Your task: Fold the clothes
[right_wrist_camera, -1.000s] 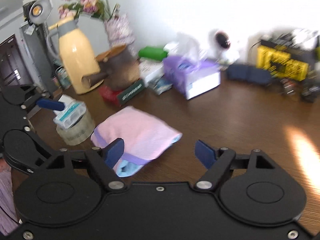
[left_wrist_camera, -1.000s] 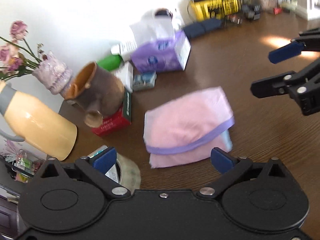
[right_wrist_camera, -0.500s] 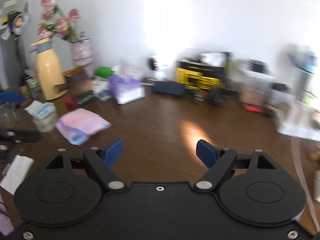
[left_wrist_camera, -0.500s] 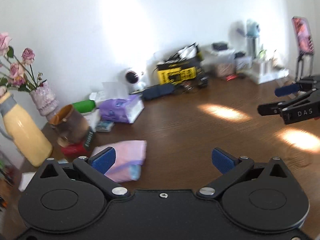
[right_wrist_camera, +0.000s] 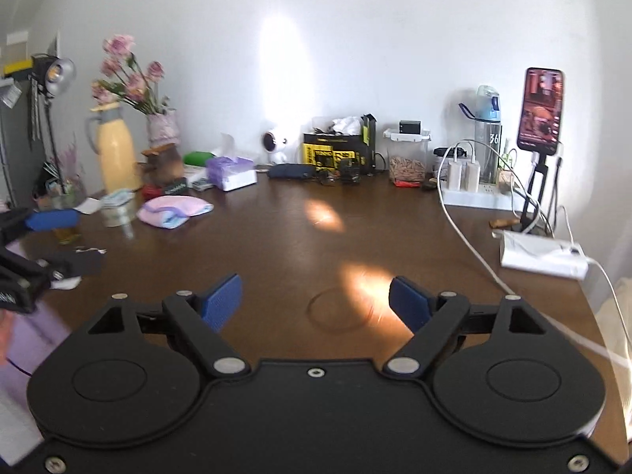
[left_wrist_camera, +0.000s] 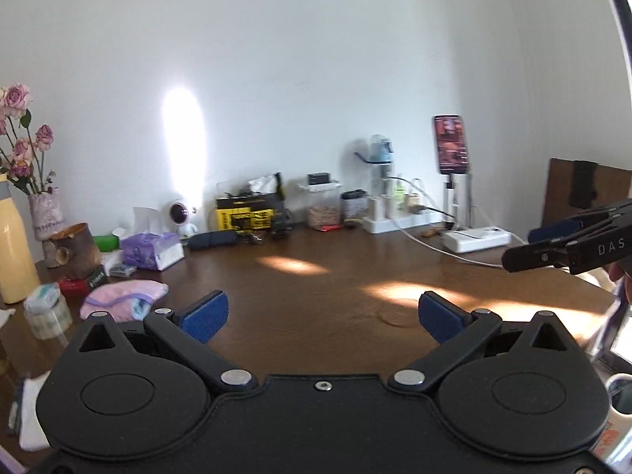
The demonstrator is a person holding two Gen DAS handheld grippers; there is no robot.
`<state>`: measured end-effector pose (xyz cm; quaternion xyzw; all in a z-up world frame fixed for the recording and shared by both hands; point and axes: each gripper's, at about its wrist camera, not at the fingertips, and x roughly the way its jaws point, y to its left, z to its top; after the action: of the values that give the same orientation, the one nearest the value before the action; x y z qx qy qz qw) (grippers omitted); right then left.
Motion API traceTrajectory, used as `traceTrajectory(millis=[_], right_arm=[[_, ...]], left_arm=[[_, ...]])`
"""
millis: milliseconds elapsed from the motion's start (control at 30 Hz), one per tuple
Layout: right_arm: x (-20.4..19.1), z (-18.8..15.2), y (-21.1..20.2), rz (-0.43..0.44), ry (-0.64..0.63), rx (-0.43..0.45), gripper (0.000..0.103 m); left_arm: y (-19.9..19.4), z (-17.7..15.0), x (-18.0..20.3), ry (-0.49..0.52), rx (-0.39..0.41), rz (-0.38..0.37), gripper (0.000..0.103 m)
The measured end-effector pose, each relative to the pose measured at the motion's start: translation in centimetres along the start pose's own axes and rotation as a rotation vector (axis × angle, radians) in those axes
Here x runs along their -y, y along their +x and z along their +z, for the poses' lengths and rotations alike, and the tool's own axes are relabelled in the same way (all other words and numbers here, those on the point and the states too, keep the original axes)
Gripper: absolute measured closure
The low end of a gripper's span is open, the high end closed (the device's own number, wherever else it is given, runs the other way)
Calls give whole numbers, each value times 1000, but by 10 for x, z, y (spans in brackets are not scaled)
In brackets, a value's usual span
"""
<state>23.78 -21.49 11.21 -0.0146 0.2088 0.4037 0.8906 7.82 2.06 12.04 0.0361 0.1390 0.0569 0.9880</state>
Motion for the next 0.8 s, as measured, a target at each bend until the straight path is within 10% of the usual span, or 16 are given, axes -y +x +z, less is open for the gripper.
traceTrajectory(millis=[400, 800], right_arm=[[-97, -130, -107, 33, -160, 155, 14], [-101, -164, -116, 129, -103, 125, 13]], left_arm=[[-70, -94, 60, -41, -9, -57, 0], [-87, -124, 54, -72, -29, -66, 0]])
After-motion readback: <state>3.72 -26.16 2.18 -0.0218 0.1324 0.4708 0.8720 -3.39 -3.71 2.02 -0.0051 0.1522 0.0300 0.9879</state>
